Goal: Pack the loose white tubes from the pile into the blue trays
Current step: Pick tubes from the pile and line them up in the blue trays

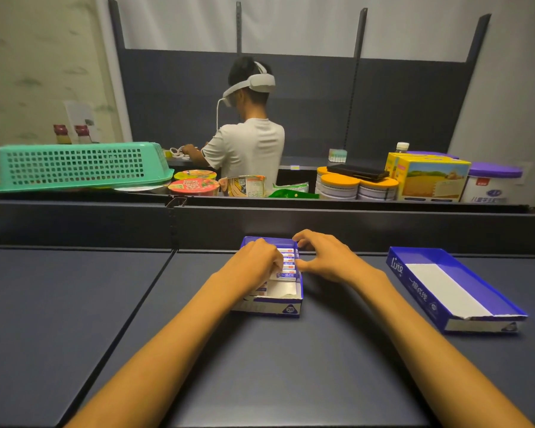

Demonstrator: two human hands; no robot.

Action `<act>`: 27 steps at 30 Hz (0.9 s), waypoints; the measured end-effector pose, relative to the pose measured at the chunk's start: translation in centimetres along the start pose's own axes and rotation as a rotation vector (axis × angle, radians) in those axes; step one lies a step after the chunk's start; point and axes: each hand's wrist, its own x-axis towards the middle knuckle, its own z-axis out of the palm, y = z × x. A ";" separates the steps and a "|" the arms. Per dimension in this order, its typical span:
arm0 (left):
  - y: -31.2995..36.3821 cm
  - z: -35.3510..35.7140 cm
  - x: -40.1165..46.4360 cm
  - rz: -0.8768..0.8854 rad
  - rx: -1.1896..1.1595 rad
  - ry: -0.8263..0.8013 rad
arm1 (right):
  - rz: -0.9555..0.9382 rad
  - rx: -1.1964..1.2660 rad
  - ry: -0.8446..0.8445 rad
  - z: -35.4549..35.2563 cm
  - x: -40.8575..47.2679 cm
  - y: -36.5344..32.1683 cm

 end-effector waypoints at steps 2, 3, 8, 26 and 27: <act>0.0 0.0 0.1 0.001 -0.001 -0.012 | 0.003 0.003 0.000 0.0 0.0 0.0; 0.0 -0.1 0.1 0.002 -0.003 -0.013 | 0.003 0.002 0.002 0.0 0.0 0.0; 0.0 -0.5 0.0 0.011 -0.005 -0.033 | -0.003 -0.007 0.005 0.0 -0.1 -0.1; -0.5 -1.0 0.0 0.018 -0.066 -0.029 | -0.008 -0.014 -0.017 -0.1 -0.3 -0.3; -0.6 -1.0 -0.2 0.012 -0.067 -0.017 | -0.008 -0.017 -0.019 -0.1 -0.3 -0.3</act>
